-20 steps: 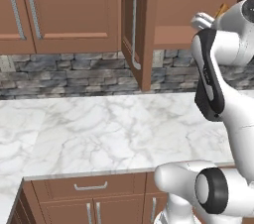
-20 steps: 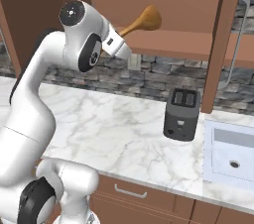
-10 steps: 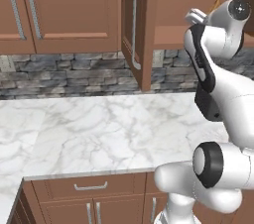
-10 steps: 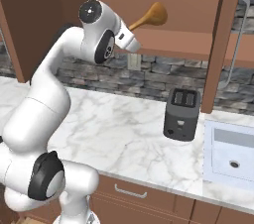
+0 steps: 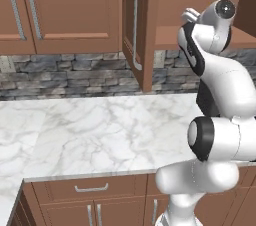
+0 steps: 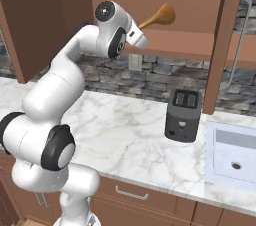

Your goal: Organize the utensils by type. Pick up the wooden spoons from the counter and place them in the open cabinet. Then pick up the metallic utensils from the counter and place them in the open drawer.

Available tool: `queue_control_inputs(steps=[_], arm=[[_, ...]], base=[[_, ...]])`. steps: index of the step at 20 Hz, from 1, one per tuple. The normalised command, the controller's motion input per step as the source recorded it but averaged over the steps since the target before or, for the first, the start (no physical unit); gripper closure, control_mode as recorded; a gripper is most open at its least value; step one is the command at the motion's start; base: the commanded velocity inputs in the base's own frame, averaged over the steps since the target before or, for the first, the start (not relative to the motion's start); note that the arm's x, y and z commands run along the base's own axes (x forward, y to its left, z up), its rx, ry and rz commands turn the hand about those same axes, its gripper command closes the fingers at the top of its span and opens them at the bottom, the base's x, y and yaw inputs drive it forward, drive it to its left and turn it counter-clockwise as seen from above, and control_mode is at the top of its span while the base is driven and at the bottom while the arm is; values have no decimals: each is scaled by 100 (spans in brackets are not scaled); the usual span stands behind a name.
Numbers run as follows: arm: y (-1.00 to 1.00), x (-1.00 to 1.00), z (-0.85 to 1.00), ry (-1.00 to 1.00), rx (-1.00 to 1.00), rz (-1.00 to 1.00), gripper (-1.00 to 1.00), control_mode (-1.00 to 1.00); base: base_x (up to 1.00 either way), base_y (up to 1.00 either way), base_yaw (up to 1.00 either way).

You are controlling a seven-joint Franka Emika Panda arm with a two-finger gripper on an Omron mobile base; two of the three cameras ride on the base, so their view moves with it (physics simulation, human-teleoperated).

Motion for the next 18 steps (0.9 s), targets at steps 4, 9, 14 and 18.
queue_control_inputs(steps=[4,9,14,18], arm=[[-9,62,-7,1,1,-5,100,-100],[-3,57,-9,1,3,-2,100,-100],[-6,56,-3,2,6,-1,100,-100],[-19,56,-5,0,10,-1,100,-100]], base=[[0,0,0],[0,0,0],[0,0,0],[0,0,0]])
